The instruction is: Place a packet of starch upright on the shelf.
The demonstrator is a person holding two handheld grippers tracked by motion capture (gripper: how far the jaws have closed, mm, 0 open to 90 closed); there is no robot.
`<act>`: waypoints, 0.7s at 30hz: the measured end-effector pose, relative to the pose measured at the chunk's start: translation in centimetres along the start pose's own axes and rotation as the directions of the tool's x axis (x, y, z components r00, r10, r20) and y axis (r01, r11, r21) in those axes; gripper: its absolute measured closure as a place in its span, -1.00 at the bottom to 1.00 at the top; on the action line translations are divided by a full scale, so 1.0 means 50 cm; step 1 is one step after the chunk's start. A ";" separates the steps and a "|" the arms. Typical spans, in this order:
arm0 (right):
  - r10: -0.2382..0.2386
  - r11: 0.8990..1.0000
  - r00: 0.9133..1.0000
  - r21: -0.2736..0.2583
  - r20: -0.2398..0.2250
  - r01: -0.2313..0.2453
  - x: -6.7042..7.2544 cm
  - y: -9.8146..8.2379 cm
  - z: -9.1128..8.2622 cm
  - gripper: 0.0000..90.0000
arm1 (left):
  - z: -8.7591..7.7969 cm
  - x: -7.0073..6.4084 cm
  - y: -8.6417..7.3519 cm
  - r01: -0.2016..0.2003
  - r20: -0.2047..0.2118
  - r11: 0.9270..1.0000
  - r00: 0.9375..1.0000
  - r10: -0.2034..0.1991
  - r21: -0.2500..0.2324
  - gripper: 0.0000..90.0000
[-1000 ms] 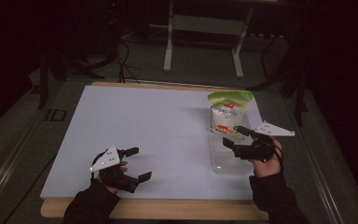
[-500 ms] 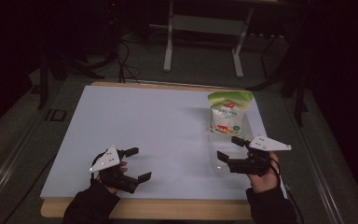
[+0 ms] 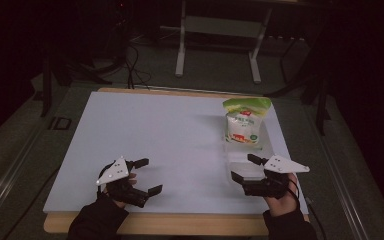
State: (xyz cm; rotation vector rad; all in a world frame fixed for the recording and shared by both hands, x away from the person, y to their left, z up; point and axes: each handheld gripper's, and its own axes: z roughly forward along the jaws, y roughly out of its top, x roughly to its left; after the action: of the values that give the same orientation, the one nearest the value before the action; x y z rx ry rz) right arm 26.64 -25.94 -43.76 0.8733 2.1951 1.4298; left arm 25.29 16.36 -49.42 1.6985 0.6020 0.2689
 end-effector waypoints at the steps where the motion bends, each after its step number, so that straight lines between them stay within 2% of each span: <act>1: -0.005 1.000 1.000 -0.001 -0.002 0.005 0.002 -0.004 -0.002 -0.66 | 0.000 0.000 0.000 -0.002 0.002 1.000 1.000 0.002 0.002 -1.00; 13: -0.038 0.999 0.998 -0.010 0.041 0.038 0.017 -0.027 -0.019 -0.69 | -0.001 -0.001 -0.003 -0.006 0.003 1.000 1.000 0.006 0.005 -1.00; 18: -0.041 0.999 0.998 -0.009 0.055 0.042 0.015 -0.037 -0.024 -0.69 | -0.001 -0.001 -0.003 -0.007 0.003 1.000 1.000 0.007 0.006 -1.00; 21: -0.067 0.998 0.994 -0.002 0.083 0.067 0.013 -0.042 -0.027 -0.69 | 0.000 -0.002 -0.003 -0.009 0.005 1.000 1.000 0.009 0.007 -1.00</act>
State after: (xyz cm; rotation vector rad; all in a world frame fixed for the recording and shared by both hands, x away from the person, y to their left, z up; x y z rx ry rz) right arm 24.73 -27.04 -45.08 0.8337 2.1386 1.3433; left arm 25.16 16.32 -49.56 1.7082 0.5923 0.2698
